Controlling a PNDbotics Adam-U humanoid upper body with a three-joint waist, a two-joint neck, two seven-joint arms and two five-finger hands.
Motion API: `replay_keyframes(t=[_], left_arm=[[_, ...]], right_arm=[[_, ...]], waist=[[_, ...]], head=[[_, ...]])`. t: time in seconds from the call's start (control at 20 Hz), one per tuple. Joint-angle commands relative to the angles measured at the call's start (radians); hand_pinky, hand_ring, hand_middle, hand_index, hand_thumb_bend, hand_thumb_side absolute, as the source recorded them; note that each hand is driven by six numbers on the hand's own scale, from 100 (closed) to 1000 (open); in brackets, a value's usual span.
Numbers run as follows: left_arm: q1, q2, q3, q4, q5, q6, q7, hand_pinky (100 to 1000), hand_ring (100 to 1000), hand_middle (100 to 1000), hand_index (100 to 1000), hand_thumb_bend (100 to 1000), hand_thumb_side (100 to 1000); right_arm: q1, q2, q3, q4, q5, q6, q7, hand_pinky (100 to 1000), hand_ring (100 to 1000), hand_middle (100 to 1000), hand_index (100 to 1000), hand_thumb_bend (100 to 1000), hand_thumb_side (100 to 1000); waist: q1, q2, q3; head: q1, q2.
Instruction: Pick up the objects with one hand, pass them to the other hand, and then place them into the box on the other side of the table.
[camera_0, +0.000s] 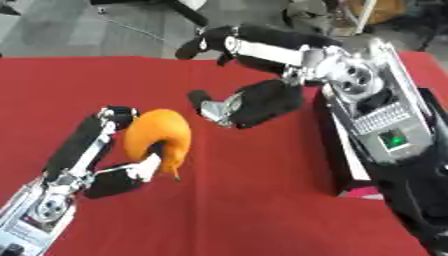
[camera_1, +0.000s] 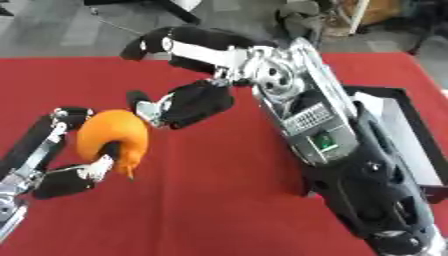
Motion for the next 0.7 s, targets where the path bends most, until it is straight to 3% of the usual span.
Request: replay_keyframes(t=[0.05, 0.25, 0.7], left_arm=[[-0.017, 0.0, -0.001, -0.024, -0.027, -0.005, 0.002, 640, 531, 448, 549, 100, 480], [-0.015, -0.003, -0.002, -0.023, -0.074, -0.001, 0.031, 632, 528, 447, 546, 100, 483], [-0.005, -0.009, -0.005, 0.004, -0.199, 0.02, 0.11, 620, 523, 442, 538, 100, 481]], right_arm=[[-0.045, -0.007, 0.028, 0.004, 0.004, 0.071, 0.05, 869, 1000, 906, 943, 100, 563], [-0.073, -0.004, 0.059, 0.017, -0.016, 0.118, 0.052, 863, 1000, 895, 935, 100, 538], [-0.085, -0.026, 0.059, -0.031, -0.087, 0.18, 0.052, 852, 1000, 885, 932, 100, 534]], waist=[[0.001, -0.027, -0.002], [-0.002, -0.029, -0.003], [-0.006, -0.028, -0.007]], head=[[0.002, 0.007], [0.004, 0.009], [0.01, 0.015]])
